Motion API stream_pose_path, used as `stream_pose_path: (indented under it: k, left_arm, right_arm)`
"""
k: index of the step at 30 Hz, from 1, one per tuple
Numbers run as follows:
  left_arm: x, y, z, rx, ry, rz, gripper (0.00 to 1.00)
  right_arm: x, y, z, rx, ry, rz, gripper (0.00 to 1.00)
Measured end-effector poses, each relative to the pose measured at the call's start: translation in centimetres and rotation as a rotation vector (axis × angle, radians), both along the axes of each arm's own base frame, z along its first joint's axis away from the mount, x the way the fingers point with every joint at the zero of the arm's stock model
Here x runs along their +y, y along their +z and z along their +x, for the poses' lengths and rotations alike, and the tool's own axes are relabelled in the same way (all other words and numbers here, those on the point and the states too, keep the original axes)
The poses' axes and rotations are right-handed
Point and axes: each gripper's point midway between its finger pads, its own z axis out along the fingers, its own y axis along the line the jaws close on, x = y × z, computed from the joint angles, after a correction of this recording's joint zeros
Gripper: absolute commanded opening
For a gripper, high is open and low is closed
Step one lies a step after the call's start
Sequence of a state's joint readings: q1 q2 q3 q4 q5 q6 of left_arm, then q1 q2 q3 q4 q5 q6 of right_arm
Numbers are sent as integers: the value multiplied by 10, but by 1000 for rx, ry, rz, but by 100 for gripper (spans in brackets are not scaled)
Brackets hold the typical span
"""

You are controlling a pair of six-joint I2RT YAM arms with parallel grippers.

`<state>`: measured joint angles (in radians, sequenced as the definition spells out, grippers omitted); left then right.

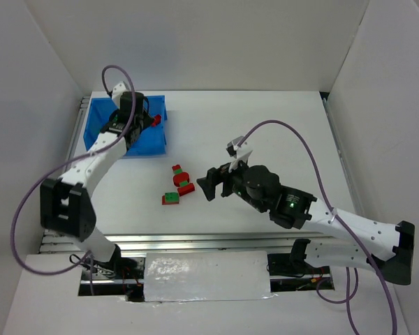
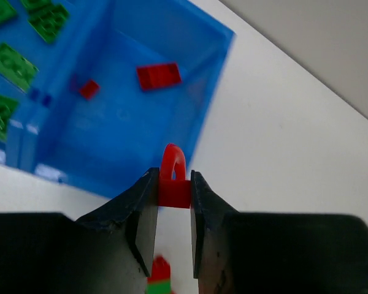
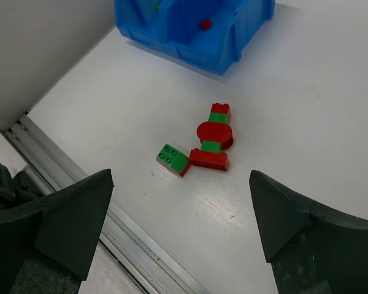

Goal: Sort the legos into containers by color

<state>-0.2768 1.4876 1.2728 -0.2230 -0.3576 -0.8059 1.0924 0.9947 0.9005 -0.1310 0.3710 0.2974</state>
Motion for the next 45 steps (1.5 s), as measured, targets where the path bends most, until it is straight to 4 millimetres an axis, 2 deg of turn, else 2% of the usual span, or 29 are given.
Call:
stream_pose_path:
  k: [1, 4, 5, 8, 9, 13, 16, 19, 20, 21, 23, 26, 27, 30, 34, 36, 40, 45]
  left_arm:
    - [12, -5, 19, 8, 40, 20, 3]
    - [42, -22, 60, 43, 119, 59, 29]
    - [50, -26, 69, 55, 133, 72, 48]
    - [61, -27, 91, 63, 155, 91, 91]
    - [62, -28, 94, 65, 156, 95, 96]
    - [63, -33, 91, 94, 162, 76, 99]
    - [64, -39, 82, 136, 149, 67, 98]
    - [60, -31, 57, 166, 108, 43, 98]
    - [59, -23, 45, 164, 92, 30, 99]
    - [56, -13, 30, 157, 73, 16, 99]
    - [46, 12, -7, 106, 13, -25, 99]
    - [28, 42, -74, 10, -91, -76, 100]
    - [22, 47, -95, -17, -132, -90, 100]
    - [11, 43, -135, -29, -218, -107, 100]
    - [11, 19, -163, 28, -286, -66, 99]
    - [12, 2, -174, 67, -306, -42, 99]
    - [20, -23, -197, 110, -308, -7, 100]
    - [30, -19, -205, 90, -270, 16, 99]
  right_arm:
    - [-1, 2, -1, 0, 4, 5, 100]
    - [-1, -1, -5, 9, 19, 5, 100]
    - [-1, -4, -6, 14, 25, -1, 100]
    - [-2, -14, -8, 27, 34, -20, 100]
    - [-1, -15, -8, 30, 36, -26, 100]
    - [3, -27, -4, 52, 28, -57, 100]
    - [12, -53, 13, 134, -14, -122, 100]
    - [21, -90, 37, 237, -76, -210, 100]
    - [26, -110, 47, 287, -106, -260, 100]
    - [29, -118, 51, 304, -115, -278, 100]
    - [41, -144, 61, 358, -131, -346, 100]
    - [60, -179, 73, 413, -141, -422, 100]
    - [65, -187, 76, 425, -142, -442, 100]
    - [72, -201, 83, 451, -147, -481, 99]
    - [83, -208, 89, 462, -151, -480, 98]
    - [83, -210, 87, 472, -146, -482, 94]
    - [89, -211, 82, 484, -113, -466, 93]
    - [93, -217, 71, 497, -99, -462, 94]
